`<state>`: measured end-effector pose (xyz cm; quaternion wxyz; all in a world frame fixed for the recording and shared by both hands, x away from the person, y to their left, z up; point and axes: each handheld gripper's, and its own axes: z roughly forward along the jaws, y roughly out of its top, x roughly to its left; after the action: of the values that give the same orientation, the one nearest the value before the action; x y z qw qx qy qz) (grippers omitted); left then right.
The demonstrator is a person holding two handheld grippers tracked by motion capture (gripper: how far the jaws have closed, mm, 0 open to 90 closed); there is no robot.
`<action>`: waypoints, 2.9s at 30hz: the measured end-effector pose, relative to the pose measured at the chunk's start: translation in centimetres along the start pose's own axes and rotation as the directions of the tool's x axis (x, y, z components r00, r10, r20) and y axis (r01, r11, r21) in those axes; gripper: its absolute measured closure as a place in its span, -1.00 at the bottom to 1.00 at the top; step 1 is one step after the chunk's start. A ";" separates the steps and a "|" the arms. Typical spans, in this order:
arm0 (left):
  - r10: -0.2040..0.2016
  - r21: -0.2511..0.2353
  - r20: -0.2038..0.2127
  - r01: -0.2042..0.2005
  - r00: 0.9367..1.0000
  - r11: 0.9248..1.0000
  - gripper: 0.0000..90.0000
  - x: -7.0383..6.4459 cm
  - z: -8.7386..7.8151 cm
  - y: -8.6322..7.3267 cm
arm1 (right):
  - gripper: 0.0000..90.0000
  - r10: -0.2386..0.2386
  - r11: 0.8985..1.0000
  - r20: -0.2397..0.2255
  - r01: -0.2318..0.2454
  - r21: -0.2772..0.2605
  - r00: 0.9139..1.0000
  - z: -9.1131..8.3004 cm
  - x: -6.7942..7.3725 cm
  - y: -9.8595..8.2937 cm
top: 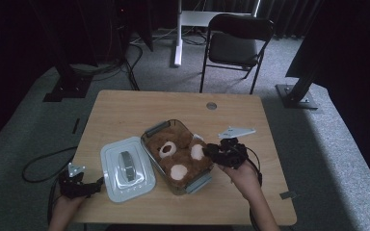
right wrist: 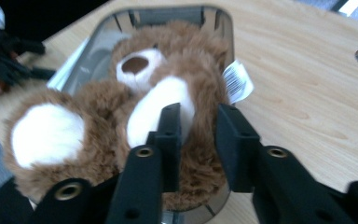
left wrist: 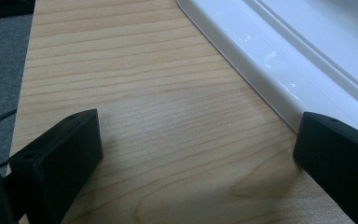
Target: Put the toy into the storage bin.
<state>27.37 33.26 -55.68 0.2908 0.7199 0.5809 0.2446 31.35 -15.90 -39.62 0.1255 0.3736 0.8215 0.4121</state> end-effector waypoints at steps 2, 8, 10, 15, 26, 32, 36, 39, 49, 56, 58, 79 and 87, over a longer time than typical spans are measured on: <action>0.003 0.000 0.000 -0.003 1.000 1.000 -0.96 0.0 0.0 0.0 | 0.76 -0.007 1.000 0.007 0.007 0.024 1.000 1.0 0.0 -0.1; 0.000 -0.001 0.000 0.000 1.000 1.000 -0.96 0.0 0.0 0.0 | 0.78 0.018 0.996 -0.017 -0.017 0.088 1.000 4.1 -0.6 -0.2; 0.000 -0.001 0.000 0.000 1.000 1.000 -0.96 0.0 0.0 0.0 | 0.76 0.047 0.994 -0.036 -0.043 0.096 0.998 4.5 -0.9 -0.1; 0.000 -0.001 0.000 0.000 1.000 1.000 -0.96 0.0 0.0 0.0 | 0.81 0.010 0.991 -0.040 -0.005 0.132 0.999 5.2 -1.0 0.1; 0.002 0.001 0.000 -0.002 1.000 1.000 -0.96 0.0 0.0 0.0 | 0.98 -0.197 0.917 0.033 0.172 0.361 0.980 8.8 1.3 0.8; 0.002 0.001 0.000 -0.002 1.000 1.000 -0.96 0.0 0.0 0.0 | 0.98 -0.233 0.910 0.084 0.187 0.369 0.969 9.0 1.6 0.7; 0.003 0.001 0.000 -0.003 1.000 1.000 -0.96 0.0 0.0 0.0 | 0.95 -0.201 0.934 0.080 0.167 0.316 0.976 8.2 1.4 0.6; 0.002 0.000 0.000 -0.002 1.000 1.000 -0.96 0.0 0.0 0.0 | 0.91 -0.131 0.964 0.031 0.120 0.238 0.991 6.8 0.9 0.8; 0.002 0.001 0.000 -0.002 1.000 1.000 -0.96 0.0 0.0 0.0 | 0.37 -0.055 0.998 -0.053 0.057 0.028 0.997 1.6 1.4 1.7; 0.003 0.001 0.000 -0.003 1.000 1.000 -0.96 0.0 0.0 0.0 | 0.40 -0.099 0.993 -0.176 0.087 -0.077 0.979 -0.7 5.1 1.5; 0.002 0.001 0.000 -0.002 1.000 1.000 -0.96 0.0 0.0 0.0 | 0.40 -0.116 0.992 -0.202 0.105 -0.063 0.973 -0.4 6.2 1.1; 0.002 0.001 0.000 -0.002 1.000 1.000 -0.96 0.0 0.0 0.0 | 0.73 -0.197 0.943 -0.242 0.251 0.220 0.950 8.3 7.8 0.5; 0.000 -0.001 0.000 0.000 1.000 1.000 -0.96 0.0 0.0 0.0 | 0.81 -0.259 0.899 -0.237 0.323 0.296 0.936 9.6 9.1 0.4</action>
<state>27.38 33.26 -55.69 0.2911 0.7199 0.5807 0.2447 30.23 -3.57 -44.42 0.0421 0.2204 0.9337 0.2790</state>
